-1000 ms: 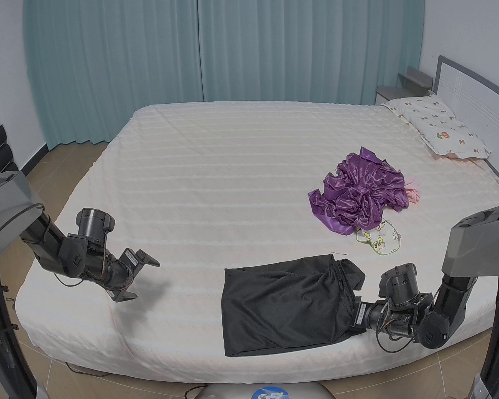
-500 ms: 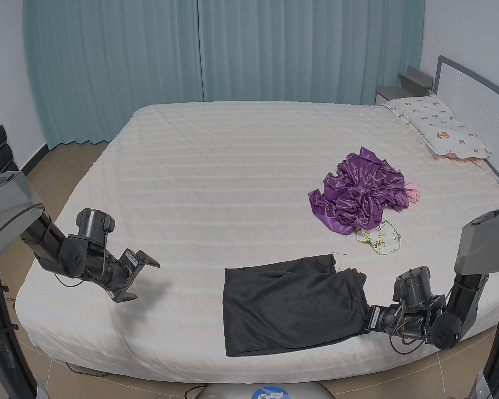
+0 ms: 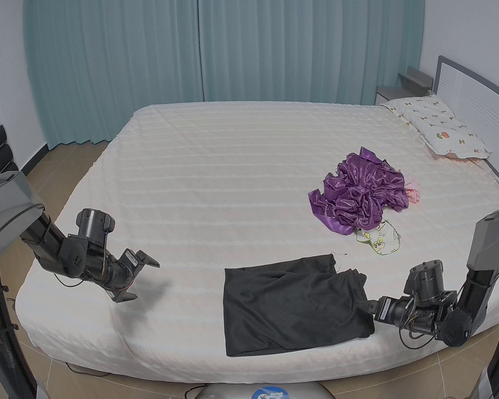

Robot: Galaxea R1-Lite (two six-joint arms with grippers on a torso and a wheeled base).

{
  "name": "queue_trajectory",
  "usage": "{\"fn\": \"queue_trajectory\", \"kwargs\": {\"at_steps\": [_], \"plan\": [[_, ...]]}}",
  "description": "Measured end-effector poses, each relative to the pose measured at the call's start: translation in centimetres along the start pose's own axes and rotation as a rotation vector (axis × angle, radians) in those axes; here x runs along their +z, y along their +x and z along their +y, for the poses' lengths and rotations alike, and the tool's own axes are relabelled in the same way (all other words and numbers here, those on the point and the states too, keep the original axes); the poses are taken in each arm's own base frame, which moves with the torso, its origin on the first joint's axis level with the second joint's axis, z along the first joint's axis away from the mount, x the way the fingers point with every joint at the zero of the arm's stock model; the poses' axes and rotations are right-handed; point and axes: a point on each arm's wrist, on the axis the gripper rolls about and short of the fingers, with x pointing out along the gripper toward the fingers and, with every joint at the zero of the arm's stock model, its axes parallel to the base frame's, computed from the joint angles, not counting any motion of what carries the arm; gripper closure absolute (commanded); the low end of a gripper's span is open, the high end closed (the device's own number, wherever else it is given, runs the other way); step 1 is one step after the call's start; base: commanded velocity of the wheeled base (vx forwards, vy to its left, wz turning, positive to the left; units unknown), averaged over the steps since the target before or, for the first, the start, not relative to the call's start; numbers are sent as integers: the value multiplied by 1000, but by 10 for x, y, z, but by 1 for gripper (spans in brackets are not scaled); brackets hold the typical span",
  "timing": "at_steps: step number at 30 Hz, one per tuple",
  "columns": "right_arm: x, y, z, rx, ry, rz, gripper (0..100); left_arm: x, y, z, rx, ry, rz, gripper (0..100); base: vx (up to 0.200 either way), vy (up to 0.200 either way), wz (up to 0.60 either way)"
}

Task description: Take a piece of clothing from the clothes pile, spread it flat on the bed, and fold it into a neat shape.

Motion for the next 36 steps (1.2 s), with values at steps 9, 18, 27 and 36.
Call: {"fn": "queue_trajectory", "kwargs": {"at_steps": [9,18,27,36], "plan": [[42,31,23,91,33,-120,0,0,0,0,-1,-1,1,0,0,0,0],[53,78,37,129,23,2,0,0,0,0,-3,-1,3,0,0,0,0],[57,100,38,117,3,43,0,0,1,0,-2,-2,4,0,0,0,0],[55,106,32,102,-9,52,100,0,2,1,2,-3,5,0,0,0,0]]}}
